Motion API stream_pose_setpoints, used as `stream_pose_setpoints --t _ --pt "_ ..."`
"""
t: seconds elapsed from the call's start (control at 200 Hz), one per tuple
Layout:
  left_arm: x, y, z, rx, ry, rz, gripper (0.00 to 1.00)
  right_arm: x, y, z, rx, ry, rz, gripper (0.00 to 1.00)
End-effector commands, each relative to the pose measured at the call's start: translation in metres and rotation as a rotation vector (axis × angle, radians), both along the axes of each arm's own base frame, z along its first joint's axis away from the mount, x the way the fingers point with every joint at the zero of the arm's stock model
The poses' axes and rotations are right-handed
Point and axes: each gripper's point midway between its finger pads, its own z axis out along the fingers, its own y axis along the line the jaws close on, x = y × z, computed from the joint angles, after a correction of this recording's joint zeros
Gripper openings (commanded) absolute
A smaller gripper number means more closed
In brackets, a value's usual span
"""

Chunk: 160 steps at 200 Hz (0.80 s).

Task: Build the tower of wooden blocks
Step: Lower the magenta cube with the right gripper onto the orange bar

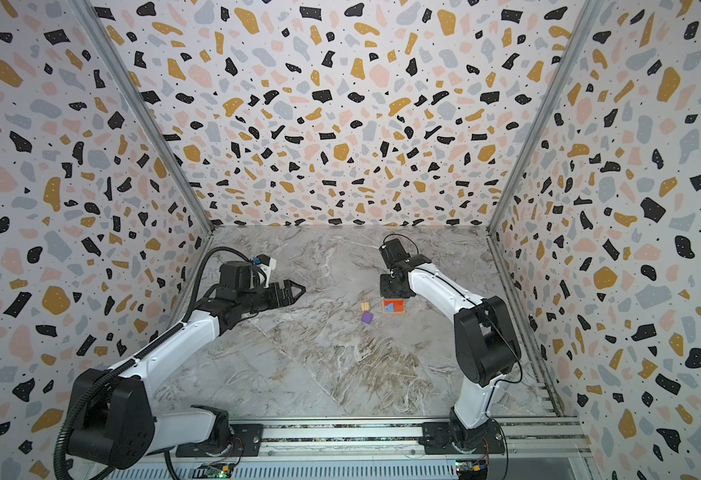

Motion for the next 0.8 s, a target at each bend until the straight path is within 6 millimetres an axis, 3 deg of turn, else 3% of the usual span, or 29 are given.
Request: stream_pose_setpoints --t 0.0,0.796 --pt "0.0014 -0.0002 0.0023 -0.010 -0.023 -0.004 1.00 0.0003 -0.0035 0.0005 -0.015 -0.004 0.002 0.29" --pt "0.0019 -0.0006 0.0032 -0.012 -0.026 -0.004 1.00 0.0035 -0.0048 0.0032 -0.017 -0.016 -0.003 0.29"
